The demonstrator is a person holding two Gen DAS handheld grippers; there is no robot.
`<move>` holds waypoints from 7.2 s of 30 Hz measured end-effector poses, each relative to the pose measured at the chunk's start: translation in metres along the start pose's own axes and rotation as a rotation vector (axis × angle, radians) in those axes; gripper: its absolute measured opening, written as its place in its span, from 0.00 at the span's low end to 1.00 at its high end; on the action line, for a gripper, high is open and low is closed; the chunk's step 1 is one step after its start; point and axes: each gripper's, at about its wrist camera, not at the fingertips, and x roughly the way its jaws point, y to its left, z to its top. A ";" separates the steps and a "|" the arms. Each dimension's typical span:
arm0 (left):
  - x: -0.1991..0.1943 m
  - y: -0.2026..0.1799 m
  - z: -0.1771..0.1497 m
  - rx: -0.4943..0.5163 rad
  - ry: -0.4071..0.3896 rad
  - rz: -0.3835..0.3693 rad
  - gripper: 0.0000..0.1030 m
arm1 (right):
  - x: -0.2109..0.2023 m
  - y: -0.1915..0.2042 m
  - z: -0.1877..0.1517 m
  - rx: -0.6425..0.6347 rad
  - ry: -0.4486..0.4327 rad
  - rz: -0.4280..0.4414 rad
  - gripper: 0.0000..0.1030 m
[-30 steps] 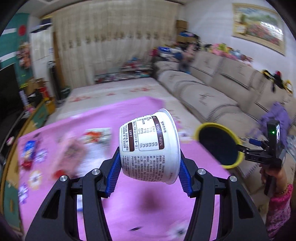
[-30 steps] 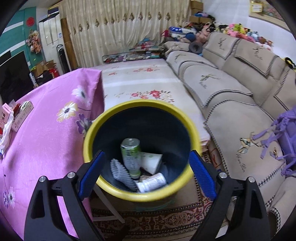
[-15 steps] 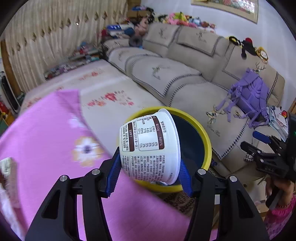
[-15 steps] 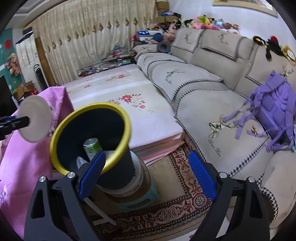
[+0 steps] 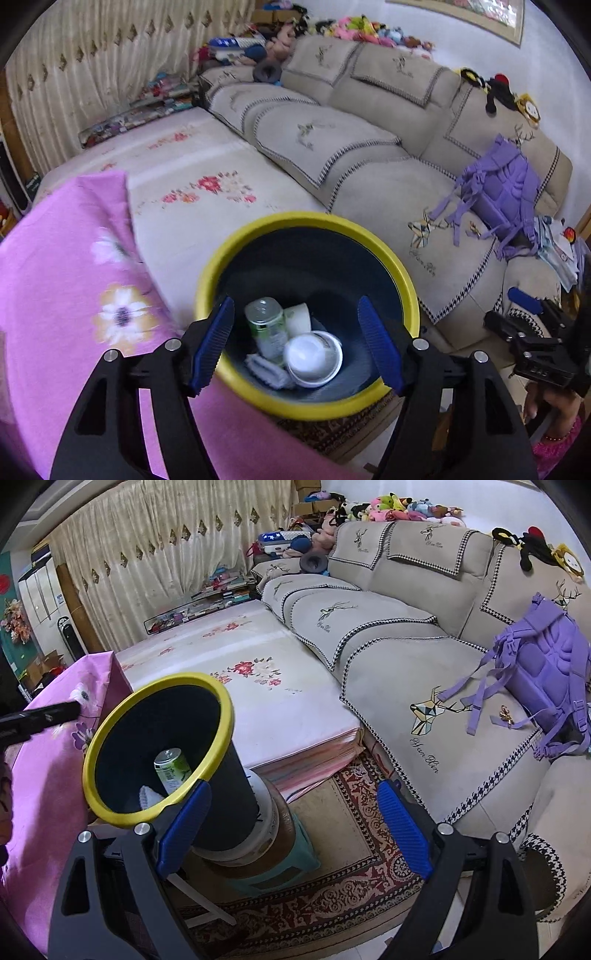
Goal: Collect trash
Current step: 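Carry the paper cup over the bin and drop it in with the left gripper, then reach the right gripper to the pink milk carton and grasp it, then carry the pink carton over the bin and release it with the right gripper, then grasp the white-and-blue tube with the left gripper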
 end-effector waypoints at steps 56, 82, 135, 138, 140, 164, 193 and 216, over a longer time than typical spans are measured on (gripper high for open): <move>-0.366 0.226 -0.299 -0.538 -0.351 0.578 0.91 | -0.007 0.578 0.015 -0.818 0.087 0.869 0.84; -0.352 0.228 -0.293 -0.547 -0.323 0.564 0.91 | -0.008 0.591 -0.020 -1.184 0.079 0.929 0.76; -0.298 0.130 -0.221 -0.309 -0.275 0.435 0.91 | 0.037 0.160 0.045 -0.275 0.030 0.196 0.35; -0.293 0.126 -0.216 -0.297 -0.266 0.432 0.91 | 0.054 0.156 0.046 -0.264 0.046 0.160 0.35; -0.291 0.126 -0.214 -0.295 -0.262 0.429 0.91 | 0.064 0.155 0.048 -0.258 0.057 0.152 0.35; -0.274 0.170 -0.231 -0.370 -0.195 0.479 0.91 | 0.037 0.178 0.041 -0.260 0.005 0.191 0.55; -0.216 0.315 -0.241 -0.252 0.034 0.319 0.91 | 0.042 0.220 0.027 -0.337 0.066 0.232 0.56; -0.223 0.143 -0.218 0.091 0.092 -0.106 0.91 | 0.029 0.224 0.024 -0.340 0.053 0.288 0.56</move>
